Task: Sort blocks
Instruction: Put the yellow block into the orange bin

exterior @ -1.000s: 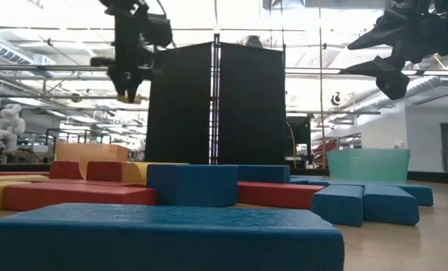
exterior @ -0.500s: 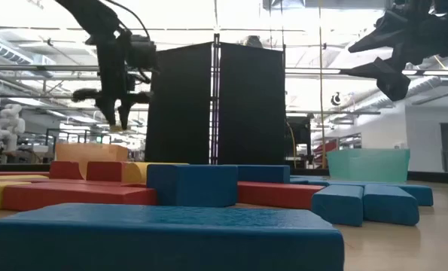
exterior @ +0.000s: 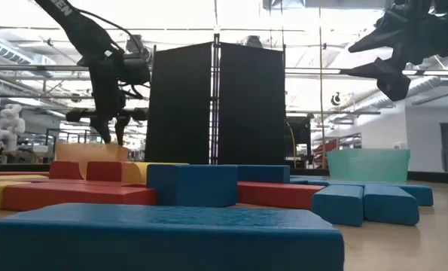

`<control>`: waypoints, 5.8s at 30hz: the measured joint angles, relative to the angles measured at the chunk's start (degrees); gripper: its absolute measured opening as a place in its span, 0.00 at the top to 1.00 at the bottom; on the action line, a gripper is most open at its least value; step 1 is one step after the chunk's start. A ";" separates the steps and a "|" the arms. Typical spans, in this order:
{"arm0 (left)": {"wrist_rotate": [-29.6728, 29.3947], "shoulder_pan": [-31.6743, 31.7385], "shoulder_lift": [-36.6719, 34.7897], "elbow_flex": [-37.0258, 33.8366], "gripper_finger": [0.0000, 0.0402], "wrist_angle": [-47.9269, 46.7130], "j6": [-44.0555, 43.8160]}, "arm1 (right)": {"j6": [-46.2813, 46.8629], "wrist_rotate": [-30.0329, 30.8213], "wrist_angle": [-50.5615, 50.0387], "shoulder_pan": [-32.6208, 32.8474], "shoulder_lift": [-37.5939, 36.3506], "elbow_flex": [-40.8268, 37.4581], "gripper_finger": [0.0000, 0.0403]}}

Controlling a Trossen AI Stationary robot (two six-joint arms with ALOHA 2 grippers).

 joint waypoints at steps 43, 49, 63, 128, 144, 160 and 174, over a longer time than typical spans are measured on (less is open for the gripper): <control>12.35 -14.38 -19.51 9.14 0.51 -3.23 18.15 | 0.66 0.04 0.09 0.00 0.00 0.00 0.52; 16.50 -26.60 -20.40 10.54 0.51 -3.23 18.17 | 1.41 0.23 0.11 0.00 0.00 0.01 0.52; 15.44 -52.96 -11.13 10.57 0.51 4.99 13.58 | 1.53 0.26 0.11 0.00 0.00 0.01 0.52; 17.73 -63.03 16.06 10.52 0.51 11.03 15.16 | 2.38 -0.04 -2.97 0.00 0.02 0.01 0.52; 17.96 -63.35 17.81 10.52 0.51 10.45 7.05 | 2.51 -0.02 -3.85 0.00 0.02 0.00 0.52; 13.92 -63.37 18.33 10.54 0.51 10.44 0.36 | 2.45 0.00 -3.82 0.00 0.02 0.01 0.52; 16.52 -64.66 27.80 17.27 0.51 7.51 -1.38 | 2.81 0.03 -5.39 0.00 0.02 0.01 0.52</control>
